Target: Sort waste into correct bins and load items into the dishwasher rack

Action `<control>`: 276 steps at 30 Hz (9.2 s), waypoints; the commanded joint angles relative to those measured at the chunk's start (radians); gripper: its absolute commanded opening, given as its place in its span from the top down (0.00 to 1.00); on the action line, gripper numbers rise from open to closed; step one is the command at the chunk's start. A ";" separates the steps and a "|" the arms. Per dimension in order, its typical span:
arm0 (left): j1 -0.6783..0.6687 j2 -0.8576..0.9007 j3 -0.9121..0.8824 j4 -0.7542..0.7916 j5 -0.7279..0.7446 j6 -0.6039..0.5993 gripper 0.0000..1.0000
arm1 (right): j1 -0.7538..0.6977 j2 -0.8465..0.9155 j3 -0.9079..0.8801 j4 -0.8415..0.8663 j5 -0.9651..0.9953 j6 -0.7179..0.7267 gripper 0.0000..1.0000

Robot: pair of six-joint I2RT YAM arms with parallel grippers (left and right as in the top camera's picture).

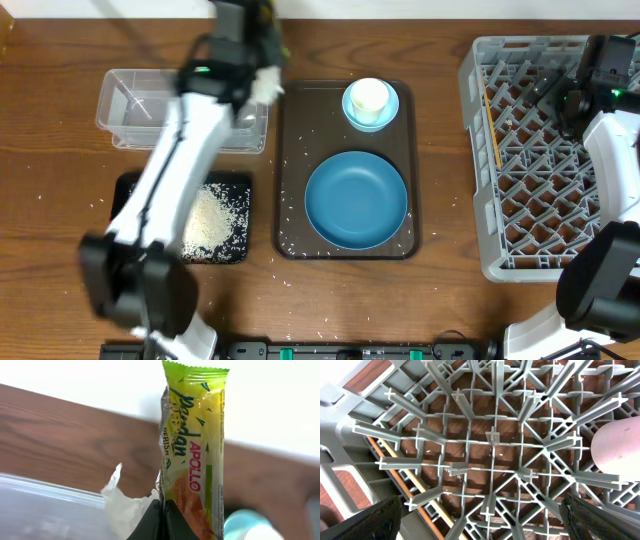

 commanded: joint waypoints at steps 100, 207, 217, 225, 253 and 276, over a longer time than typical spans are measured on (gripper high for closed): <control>-0.315 -0.016 -0.032 -0.398 -0.162 0.219 0.11 | -0.003 0.010 0.001 -0.001 0.005 0.018 0.01; 0.400 -0.016 -0.032 -0.620 -0.072 -0.042 0.08 | 0.735 0.720 0.973 -0.517 -0.068 -0.162 0.65; 0.400 -0.016 -0.032 -0.620 -0.072 -0.042 0.08 | 0.738 0.720 0.943 -0.512 -0.006 -0.161 0.72; 0.400 -0.016 -0.032 -0.620 -0.072 -0.042 0.08 | 0.742 0.719 0.944 -0.517 -0.006 -0.161 0.87; 0.400 -0.016 -0.032 -0.619 -0.072 -0.042 0.08 | 0.386 0.224 0.954 -0.621 -0.168 -0.292 0.99; 0.400 -0.016 -0.032 -0.619 -0.072 -0.042 0.08 | -0.351 0.428 0.909 -0.438 -1.019 -0.589 0.99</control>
